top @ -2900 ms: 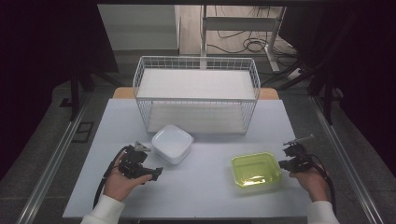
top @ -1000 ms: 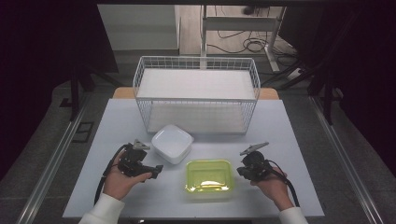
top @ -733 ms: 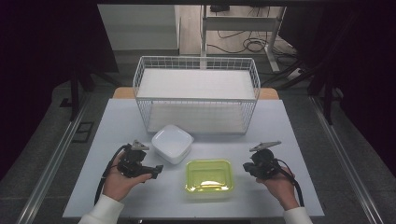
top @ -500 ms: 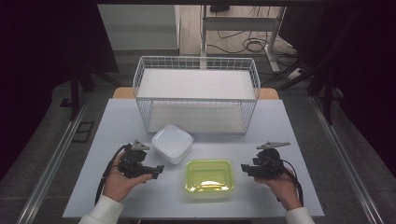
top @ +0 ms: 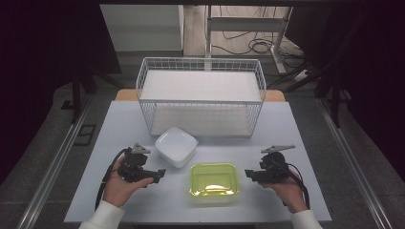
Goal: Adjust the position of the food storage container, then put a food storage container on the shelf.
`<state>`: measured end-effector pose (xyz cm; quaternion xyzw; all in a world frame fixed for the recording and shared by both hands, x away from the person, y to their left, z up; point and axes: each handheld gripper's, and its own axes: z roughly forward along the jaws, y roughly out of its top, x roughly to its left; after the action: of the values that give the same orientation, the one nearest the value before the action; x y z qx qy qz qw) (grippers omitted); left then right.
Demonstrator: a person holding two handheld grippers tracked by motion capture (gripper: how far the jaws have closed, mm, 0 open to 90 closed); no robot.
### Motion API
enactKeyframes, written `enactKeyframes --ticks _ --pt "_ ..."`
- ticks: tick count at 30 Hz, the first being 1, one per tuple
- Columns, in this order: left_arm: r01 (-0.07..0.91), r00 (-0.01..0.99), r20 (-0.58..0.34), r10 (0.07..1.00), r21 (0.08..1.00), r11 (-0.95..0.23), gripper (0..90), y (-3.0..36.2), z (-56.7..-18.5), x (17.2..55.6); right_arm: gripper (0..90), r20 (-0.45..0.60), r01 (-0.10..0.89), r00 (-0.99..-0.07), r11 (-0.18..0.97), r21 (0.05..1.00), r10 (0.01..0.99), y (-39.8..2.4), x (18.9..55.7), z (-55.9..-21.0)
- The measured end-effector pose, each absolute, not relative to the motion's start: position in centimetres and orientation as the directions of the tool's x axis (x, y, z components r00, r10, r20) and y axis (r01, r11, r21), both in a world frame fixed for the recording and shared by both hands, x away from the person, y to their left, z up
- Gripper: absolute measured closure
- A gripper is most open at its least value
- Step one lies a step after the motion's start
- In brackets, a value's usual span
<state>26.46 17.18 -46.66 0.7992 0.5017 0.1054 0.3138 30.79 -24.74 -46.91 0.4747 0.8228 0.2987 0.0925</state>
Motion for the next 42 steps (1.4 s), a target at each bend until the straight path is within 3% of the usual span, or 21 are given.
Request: enactKeyframes --ticks 28,42 --pt "0.729 0.489 -0.191 0.851 0.625 -0.279 17.1 14.8 -46.1 25.3 29.1 0.143 0.718 -0.550 0.379 0.583 0.823 -25.4 30.2 -46.5" --pt "0.755 0.503 -0.307 0.808 0.611 -0.238 22.2 13.0 -46.9 25.6 29.1 0.186 0.717 -0.575 0.382 0.583 0.797 -24.7 29.4 -46.9"
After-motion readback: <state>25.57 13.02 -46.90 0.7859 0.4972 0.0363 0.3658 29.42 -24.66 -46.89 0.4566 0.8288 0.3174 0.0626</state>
